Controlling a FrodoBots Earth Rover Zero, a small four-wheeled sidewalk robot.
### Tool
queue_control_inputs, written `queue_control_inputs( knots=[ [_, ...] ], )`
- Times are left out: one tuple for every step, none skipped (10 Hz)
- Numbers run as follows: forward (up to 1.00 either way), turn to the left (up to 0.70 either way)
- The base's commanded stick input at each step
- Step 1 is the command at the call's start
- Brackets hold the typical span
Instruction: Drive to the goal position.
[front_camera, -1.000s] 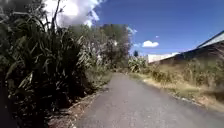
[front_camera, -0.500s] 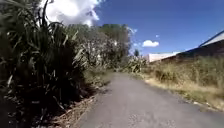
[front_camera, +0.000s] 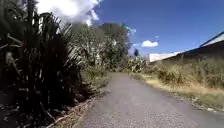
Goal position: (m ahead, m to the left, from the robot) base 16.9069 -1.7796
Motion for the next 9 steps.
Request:
queue_control_inputs(
  knots=[
    [0.7,-0.12],
    [0.7,-0.11],
    [0.7,-0.09],
    [0.7,-0.09],
    [0.7,-0.09],
    [0.7,-0.09],
    [0.7,-0.09],
    [0.7,-0.06],
    [0.7,-0.04]
  ],
)
